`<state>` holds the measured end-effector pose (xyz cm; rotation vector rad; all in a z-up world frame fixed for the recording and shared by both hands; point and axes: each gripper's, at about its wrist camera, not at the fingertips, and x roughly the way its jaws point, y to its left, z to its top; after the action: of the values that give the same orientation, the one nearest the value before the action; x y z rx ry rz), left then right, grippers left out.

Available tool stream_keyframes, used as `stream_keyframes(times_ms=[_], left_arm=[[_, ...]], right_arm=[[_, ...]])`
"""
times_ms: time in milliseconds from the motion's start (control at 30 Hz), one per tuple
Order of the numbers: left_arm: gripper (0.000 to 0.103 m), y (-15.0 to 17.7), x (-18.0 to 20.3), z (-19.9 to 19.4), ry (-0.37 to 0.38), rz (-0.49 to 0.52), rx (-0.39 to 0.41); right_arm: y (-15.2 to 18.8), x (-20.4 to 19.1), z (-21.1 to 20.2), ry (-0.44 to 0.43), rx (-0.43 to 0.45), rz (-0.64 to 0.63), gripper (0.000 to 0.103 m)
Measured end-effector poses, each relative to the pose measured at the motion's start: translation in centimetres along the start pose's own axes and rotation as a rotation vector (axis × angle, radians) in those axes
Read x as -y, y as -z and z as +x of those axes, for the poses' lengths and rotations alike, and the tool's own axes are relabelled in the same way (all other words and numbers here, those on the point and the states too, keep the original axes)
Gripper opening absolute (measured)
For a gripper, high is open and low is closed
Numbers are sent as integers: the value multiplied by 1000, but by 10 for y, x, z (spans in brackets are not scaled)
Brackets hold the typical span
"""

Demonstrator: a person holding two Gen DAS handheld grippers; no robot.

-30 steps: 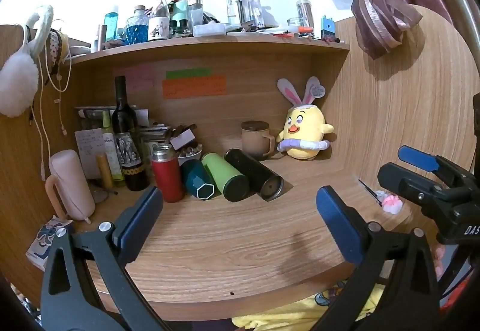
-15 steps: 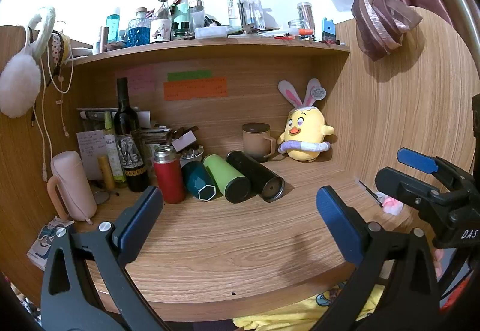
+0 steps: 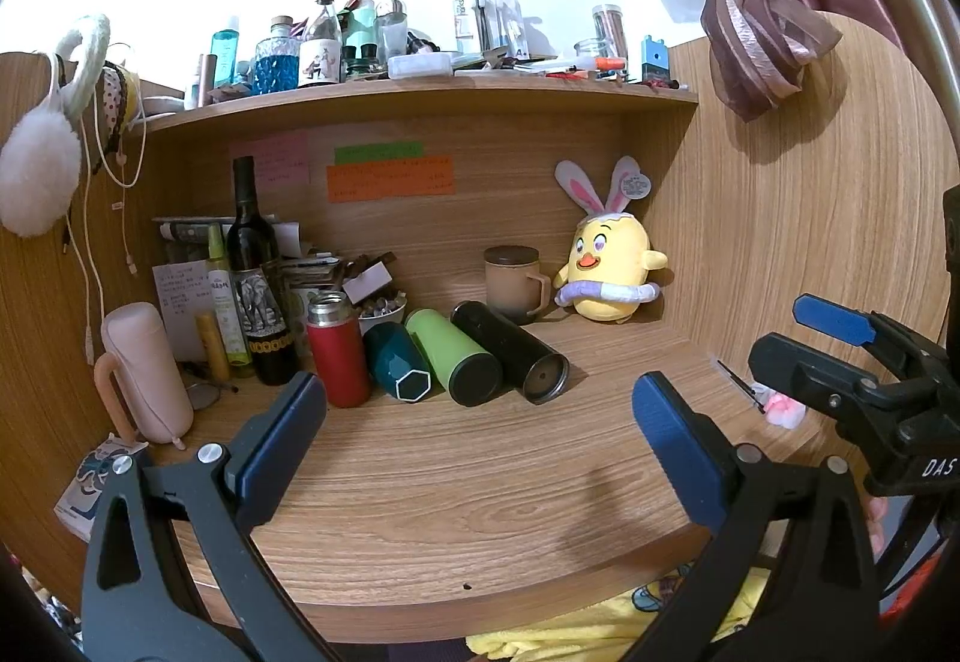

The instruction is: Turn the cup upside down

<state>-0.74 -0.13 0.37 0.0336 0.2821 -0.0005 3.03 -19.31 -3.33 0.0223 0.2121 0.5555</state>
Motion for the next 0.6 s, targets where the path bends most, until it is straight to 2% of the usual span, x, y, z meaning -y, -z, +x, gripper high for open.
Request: stream_keyframes(times_ms=[600], left_arm=[[103,1,0,-1,0,1,3]], right_arm=[[0,0,0,1,0,-1,103]])
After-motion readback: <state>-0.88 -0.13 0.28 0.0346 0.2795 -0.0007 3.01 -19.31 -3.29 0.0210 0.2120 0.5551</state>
